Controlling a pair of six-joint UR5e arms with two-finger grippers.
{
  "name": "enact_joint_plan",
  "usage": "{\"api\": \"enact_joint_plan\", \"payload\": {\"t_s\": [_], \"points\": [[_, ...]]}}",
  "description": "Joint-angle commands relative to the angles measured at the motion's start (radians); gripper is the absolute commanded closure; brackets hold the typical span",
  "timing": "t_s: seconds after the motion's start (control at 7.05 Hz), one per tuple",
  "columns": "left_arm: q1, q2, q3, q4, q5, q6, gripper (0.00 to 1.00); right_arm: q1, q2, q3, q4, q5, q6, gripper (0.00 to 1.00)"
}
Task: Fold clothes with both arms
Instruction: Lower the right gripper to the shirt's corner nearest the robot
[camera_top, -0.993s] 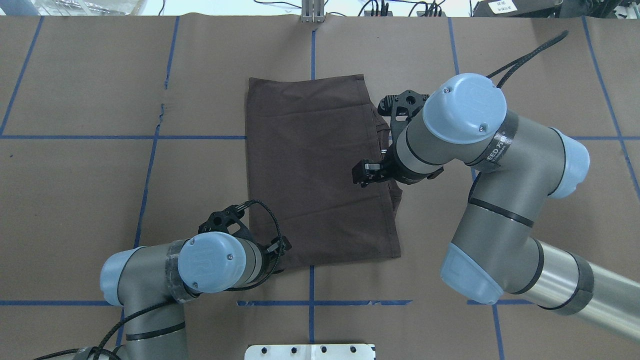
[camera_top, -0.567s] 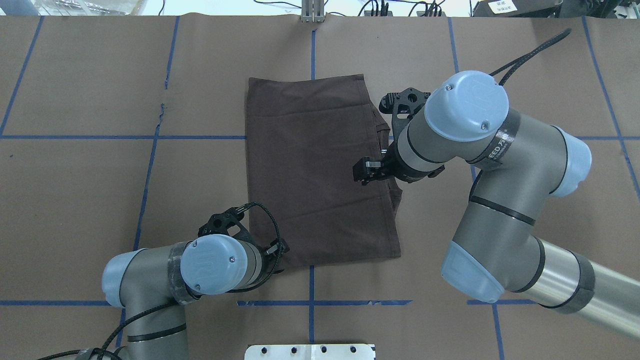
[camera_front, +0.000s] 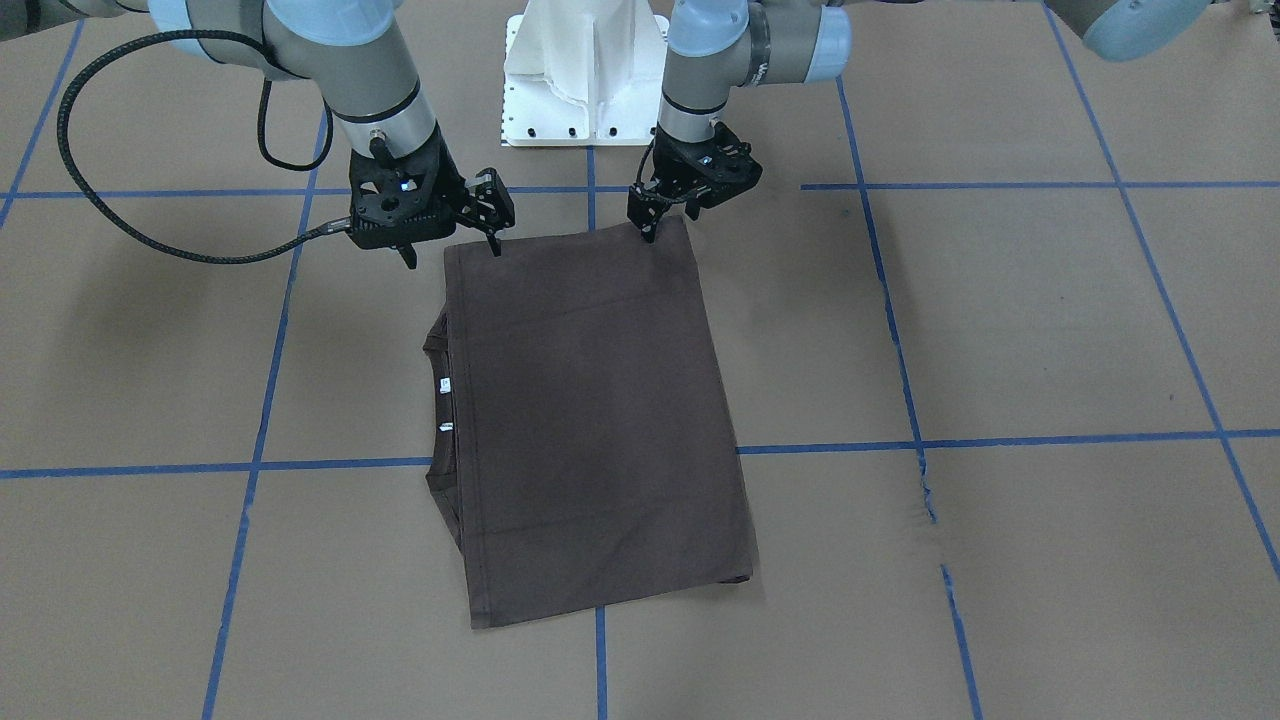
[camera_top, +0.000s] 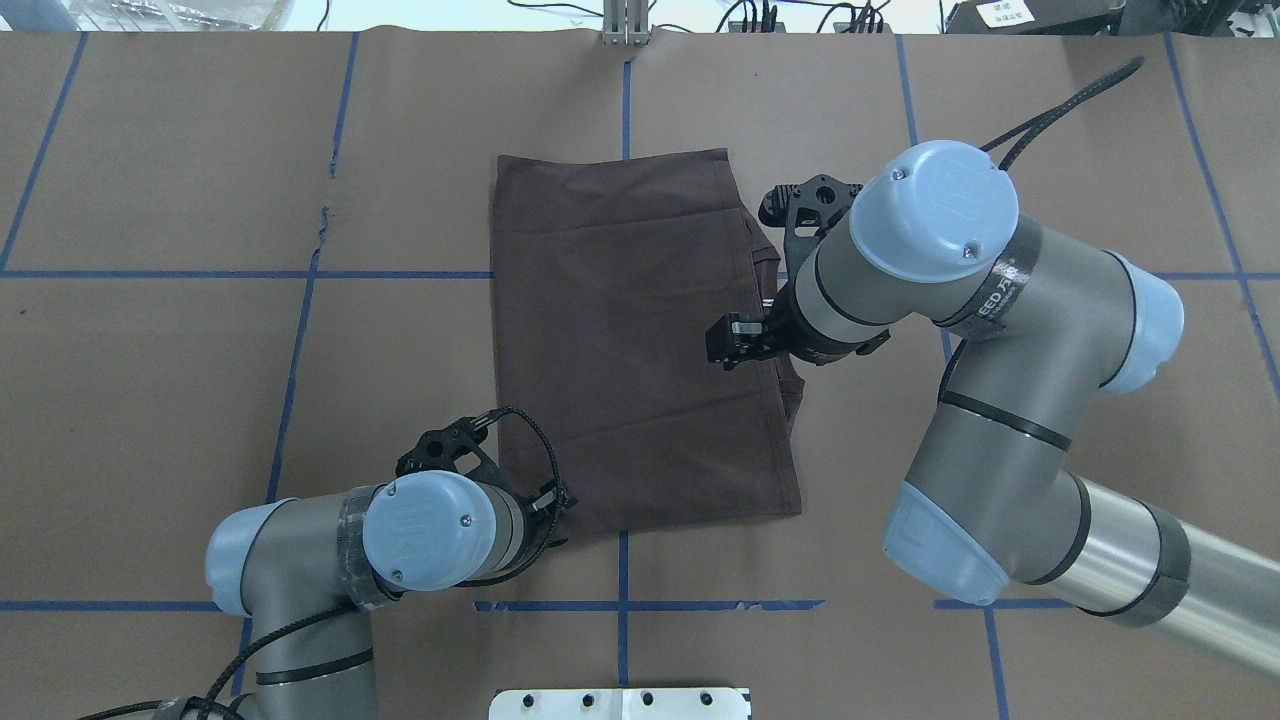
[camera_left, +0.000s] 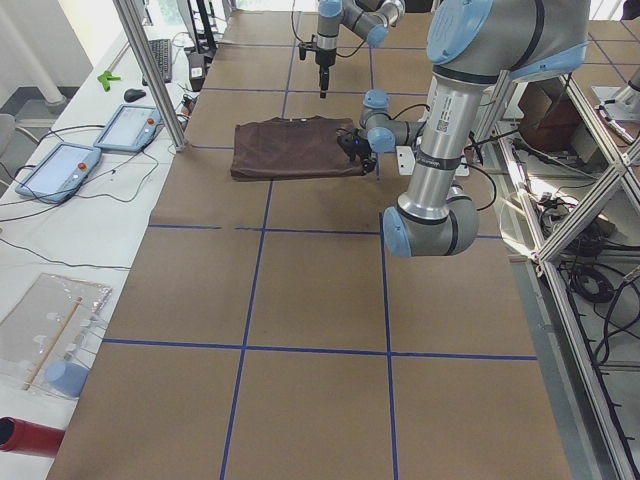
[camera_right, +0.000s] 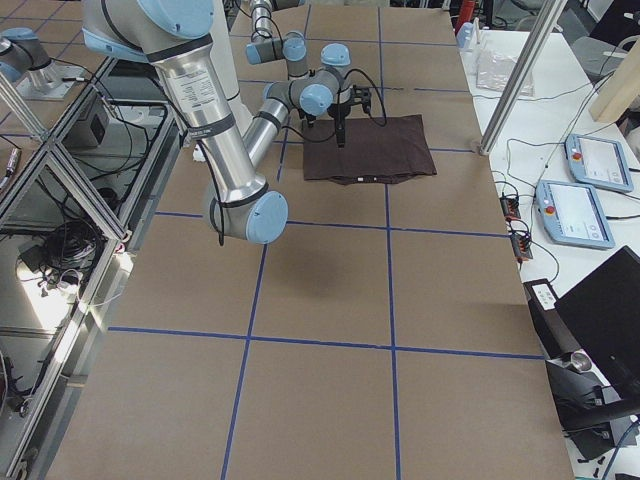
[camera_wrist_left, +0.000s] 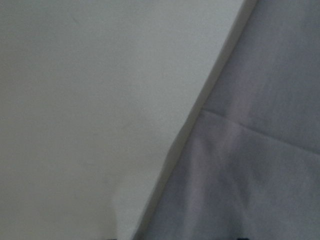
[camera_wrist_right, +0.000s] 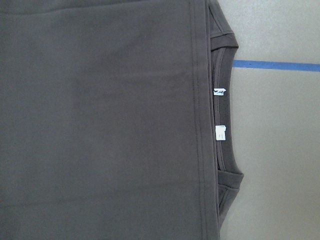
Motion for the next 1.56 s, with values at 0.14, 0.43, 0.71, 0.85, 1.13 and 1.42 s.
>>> {"api": "enact_joint_plan", "payload": {"t_s": [0.14, 0.43, 0.71, 0.85, 1.13, 1.42], "points": [[0.002, -0.002, 0.003, 0.005, -0.002, -0.012, 0.74, 0.01, 0.0, 0.002, 0.0, 0.014, 0.0, 0.0], [0.002, -0.008, -0.004, 0.02, -0.003, -0.008, 1.0, 0.014, -0.002, 0.002, 0.0, 0.018, 0.0, 0.0], [-0.001, -0.002, -0.015, 0.022, -0.006, 0.008, 1.0, 0.016, -0.009, 0.003, 0.0, 0.029, 0.012, 0.0], [-0.004, 0.0, -0.017, 0.022, -0.006, 0.052, 1.0, 0.011, -0.014, 0.003, 0.0, 0.035, 0.09, 0.0], [-0.017, 0.0, -0.018, 0.022, -0.008, 0.121, 1.0, -0.053, -0.017, 0.005, 0.002, 0.034, 0.374, 0.0], [-0.031, 0.0, -0.017, 0.022, -0.008, 0.139, 1.0, -0.134, -0.029, 0.005, 0.043, -0.007, 0.654, 0.0]]}}
